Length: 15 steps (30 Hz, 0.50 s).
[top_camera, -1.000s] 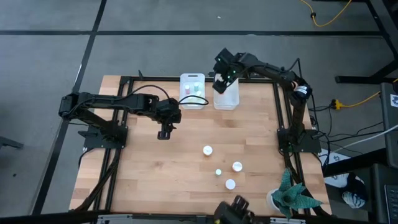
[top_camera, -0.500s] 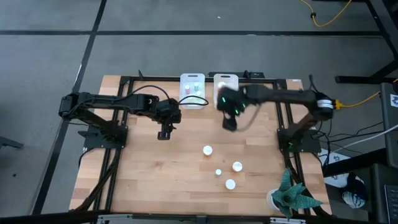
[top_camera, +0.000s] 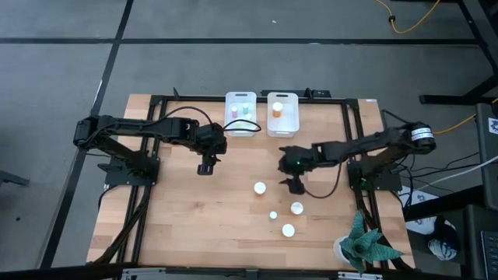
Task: Pick and place medicine bottles into bin by pill shape (circle, oval)
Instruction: Put the orange capsule bottle into the white right bin
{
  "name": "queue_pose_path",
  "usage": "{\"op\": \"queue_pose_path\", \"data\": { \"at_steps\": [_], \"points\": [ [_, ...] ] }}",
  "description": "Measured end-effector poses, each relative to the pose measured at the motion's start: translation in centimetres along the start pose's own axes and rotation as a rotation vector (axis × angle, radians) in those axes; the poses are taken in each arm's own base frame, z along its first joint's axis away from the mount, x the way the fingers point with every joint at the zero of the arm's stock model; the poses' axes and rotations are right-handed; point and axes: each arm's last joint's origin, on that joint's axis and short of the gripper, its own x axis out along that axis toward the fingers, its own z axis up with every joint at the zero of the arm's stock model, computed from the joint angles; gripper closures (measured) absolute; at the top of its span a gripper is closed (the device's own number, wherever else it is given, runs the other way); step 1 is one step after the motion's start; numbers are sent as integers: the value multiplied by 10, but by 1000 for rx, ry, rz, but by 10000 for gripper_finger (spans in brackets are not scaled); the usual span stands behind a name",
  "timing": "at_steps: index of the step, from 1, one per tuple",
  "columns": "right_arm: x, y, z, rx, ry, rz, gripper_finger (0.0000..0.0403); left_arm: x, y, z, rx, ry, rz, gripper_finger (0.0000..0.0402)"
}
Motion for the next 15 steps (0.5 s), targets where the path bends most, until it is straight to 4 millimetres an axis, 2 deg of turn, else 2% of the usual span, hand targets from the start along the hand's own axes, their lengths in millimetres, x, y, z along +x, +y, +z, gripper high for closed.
{"op": "queue_pose_path", "data": {
  "at_steps": [3,8,15],
  "points": [
    [6,4,-1,-48,-61,13,128,0,0,0,-1,-1,0,231],
    [19,7,-4,-46,-18,20,128,0,0,1,-2,-6,1,231],
    [41,14,7,-114,-17,96,128,0,0,1,-5,-10,2,231]
  ]
}}
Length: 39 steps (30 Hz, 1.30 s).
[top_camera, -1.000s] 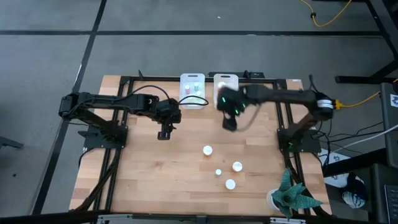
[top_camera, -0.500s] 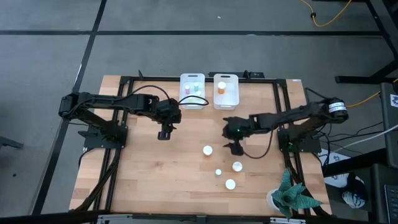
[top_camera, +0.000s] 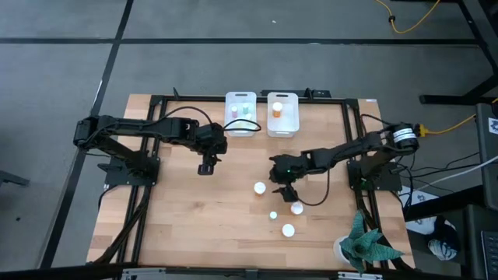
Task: Pick and place medicine bottles into bin by pill shape (circle, oval)
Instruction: Put the orange capsule bottle into the white right bin
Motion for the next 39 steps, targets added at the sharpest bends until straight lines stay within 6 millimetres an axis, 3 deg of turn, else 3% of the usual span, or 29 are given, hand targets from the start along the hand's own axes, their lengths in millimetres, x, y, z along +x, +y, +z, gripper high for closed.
{"op": "queue_pose_path", "data": {
  "at_steps": [10,20,29,39],
  "points": [
    [26,-4,18,-39,-4,2,128,0,0,0,-2,-2,0,231],
    [26,-3,32,-60,-92,55,128,0,0,0,2,-2,0,231],
    [28,-4,32,-46,-100,40,131,0,0,0,3,-4,1,231],
    [29,-5,33,-19,-109,29,209,0,0,0,4,-5,1,231]
  ]
}}
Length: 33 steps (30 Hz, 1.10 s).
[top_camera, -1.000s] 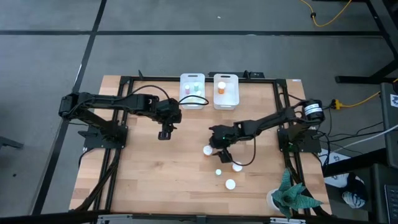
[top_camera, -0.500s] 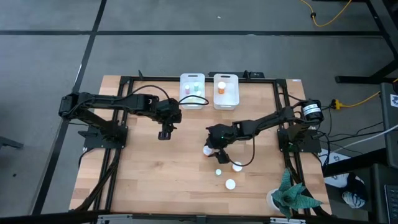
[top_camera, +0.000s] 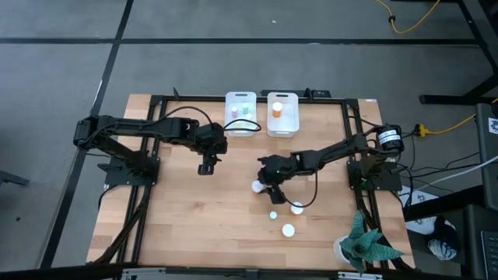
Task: Pick and place medicine bottles into bin by pill shape (circle, oval)
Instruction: Put the orange capsule bottle into the white right bin
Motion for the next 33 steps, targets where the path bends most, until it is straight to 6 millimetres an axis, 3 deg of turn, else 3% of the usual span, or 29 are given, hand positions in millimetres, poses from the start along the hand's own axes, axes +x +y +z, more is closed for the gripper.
{"op": "queue_pose_path", "data": {
  "at_steps": [5,9,17,23,28,33],
  "points": [
    [-6,-9,2,38,-13,-61,227,0,0,0,1,0,0,231],
    [-24,-20,11,55,-51,-152,222,0,0,0,3,0,0,231],
    [-103,-50,23,128,-90,-469,223,0,0,0,4,0,0,231],
    [-152,-88,18,241,-158,-690,221,0,0,0,4,-3,0,231],
    [-168,-128,-2,415,-146,-805,222,0,0,0,4,-4,0,231],
    [-164,-149,-21,518,-81,-773,221,0,0,0,4,-4,0,231]
  ]
}}
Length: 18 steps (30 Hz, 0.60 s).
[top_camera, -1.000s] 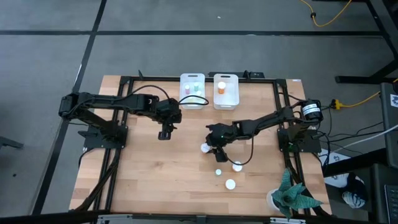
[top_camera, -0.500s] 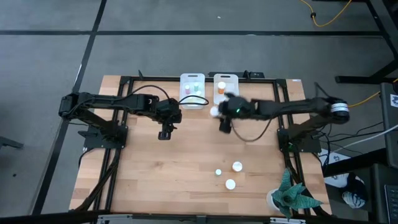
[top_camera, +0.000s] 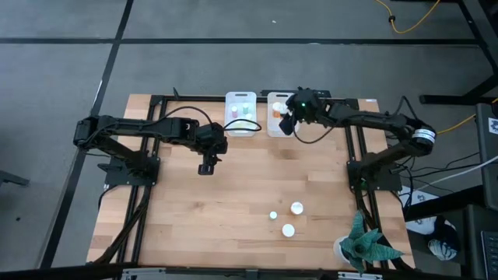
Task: Pick and place medicine bottles into bin by pill shape (circle, oval)
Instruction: Put the orange capsule bottle into the white right bin
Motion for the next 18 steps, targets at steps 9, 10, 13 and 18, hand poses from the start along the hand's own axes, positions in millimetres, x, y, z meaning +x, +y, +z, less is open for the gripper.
{"op": "queue_pose_path", "data": {
  "at_steps": [9,10,13,18],
  "points": [
    [45,5,-19,-13,95,43,220,0,0,0,9,0,0,231],
    [50,6,-21,-14,97,52,220,0,0,0,9,0,0,231],
    [62,7,-25,-14,103,59,220,0,0,0,8,0,0,231],
    [72,9,-28,-5,92,63,219,0,0,0,9,-1,0,231]
  ]
}}
